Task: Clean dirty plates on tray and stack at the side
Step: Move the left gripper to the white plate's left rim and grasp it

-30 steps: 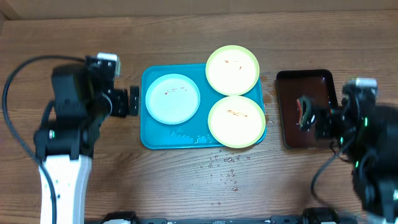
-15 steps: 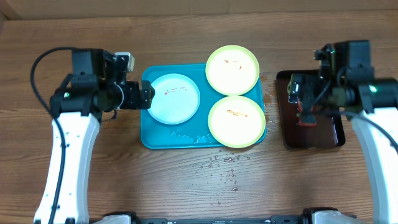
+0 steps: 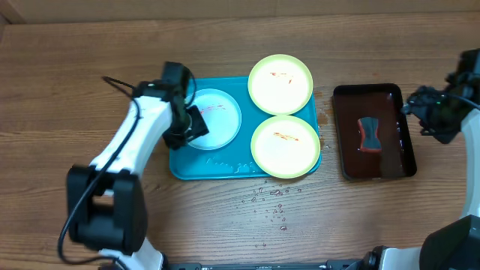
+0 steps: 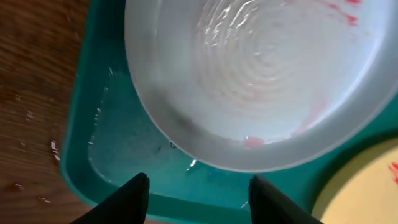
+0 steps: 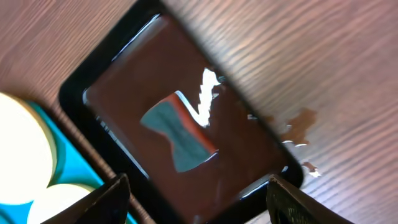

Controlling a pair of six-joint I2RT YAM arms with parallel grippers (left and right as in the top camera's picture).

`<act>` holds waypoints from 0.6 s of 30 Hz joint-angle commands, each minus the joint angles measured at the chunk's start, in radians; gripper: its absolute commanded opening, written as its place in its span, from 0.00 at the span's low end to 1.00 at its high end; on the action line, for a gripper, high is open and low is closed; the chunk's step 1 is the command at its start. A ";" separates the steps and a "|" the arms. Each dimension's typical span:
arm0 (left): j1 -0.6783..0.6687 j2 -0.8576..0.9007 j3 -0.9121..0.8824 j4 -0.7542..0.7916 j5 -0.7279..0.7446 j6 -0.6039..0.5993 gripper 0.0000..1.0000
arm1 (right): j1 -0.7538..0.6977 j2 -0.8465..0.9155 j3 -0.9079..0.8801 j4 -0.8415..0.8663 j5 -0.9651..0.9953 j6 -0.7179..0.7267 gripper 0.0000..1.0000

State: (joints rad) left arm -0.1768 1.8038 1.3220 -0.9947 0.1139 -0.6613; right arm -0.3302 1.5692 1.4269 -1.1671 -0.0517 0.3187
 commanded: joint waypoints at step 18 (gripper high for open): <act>-0.009 0.222 0.015 0.088 -0.116 -0.106 0.11 | -0.026 -0.007 0.017 -0.018 0.008 0.022 0.71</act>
State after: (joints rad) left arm -0.1883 1.9930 1.3346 -0.9043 0.0692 -0.8391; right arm -0.3565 1.5692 1.4269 -1.1839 -0.0513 0.3367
